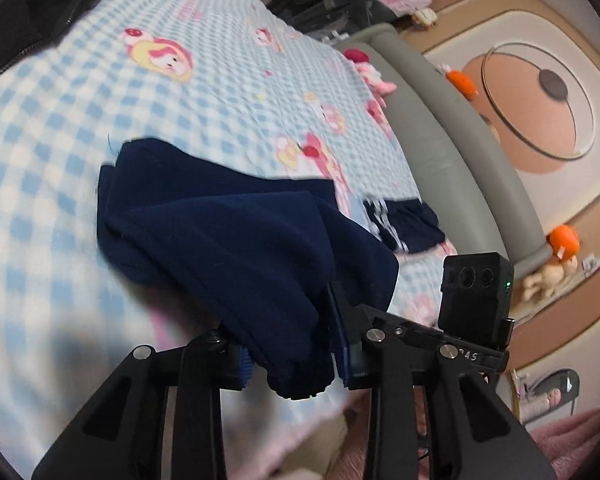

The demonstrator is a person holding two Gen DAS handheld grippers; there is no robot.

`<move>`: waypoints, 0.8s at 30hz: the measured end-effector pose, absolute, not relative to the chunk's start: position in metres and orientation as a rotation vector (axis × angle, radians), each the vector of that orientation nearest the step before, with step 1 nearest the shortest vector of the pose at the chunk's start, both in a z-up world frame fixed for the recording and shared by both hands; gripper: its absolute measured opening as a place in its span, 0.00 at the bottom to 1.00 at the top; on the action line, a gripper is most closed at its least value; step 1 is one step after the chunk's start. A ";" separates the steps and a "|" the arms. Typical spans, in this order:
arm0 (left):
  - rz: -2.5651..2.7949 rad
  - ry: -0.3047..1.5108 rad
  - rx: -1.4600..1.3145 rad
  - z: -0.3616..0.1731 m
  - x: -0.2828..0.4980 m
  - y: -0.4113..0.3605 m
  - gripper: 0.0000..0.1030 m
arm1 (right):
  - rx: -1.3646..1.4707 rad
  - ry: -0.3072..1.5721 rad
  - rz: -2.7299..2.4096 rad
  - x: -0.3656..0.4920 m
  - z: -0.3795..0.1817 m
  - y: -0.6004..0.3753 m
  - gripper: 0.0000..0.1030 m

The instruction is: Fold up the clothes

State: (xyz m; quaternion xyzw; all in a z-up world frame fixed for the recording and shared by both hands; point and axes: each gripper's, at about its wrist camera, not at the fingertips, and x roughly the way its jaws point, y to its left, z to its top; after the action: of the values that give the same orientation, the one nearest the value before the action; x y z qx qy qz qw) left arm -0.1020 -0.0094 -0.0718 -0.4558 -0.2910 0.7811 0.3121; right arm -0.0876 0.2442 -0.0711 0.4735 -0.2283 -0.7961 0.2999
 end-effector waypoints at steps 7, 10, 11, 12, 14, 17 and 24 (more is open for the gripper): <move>1.917 -0.877 -1.485 -0.120 -0.058 -0.027 0.34 | 1.420 -0.695 -1.994 -0.035 -0.102 0.241 0.24; 1.850 -0.982 -1.537 -0.144 -0.050 -0.037 0.43 | 1.486 -0.741 -1.956 -0.030 -0.122 0.243 0.24; 1.845 -0.996 -1.529 -0.145 -0.050 -0.038 0.44 | 1.500 -0.750 -1.944 -0.030 -0.126 0.243 0.25; 1.842 -1.002 -1.522 -0.145 -0.049 -0.039 0.47 | 1.492 -0.738 -1.946 -0.030 -0.124 0.243 0.25; 1.862 -0.937 -1.532 -0.141 -0.049 -0.035 0.50 | 1.486 -0.704 -1.942 -0.031 -0.121 0.239 0.26; 1.928 -0.751 -1.563 -0.125 -0.047 -0.026 0.50 | 1.532 -0.676 -1.943 -0.030 -0.129 0.234 0.40; 2.342 -0.333 -1.477 -0.061 -0.032 -0.057 0.50 | 1.536 -0.671 -1.921 -0.034 -0.137 0.229 0.54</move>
State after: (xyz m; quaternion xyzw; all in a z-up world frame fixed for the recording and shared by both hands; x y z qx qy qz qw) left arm -0.0324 -0.0567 -0.0614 -0.5215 -0.1177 0.8267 0.1755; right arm -0.0337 0.2291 -0.1374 0.5763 -0.2518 -0.7207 0.2915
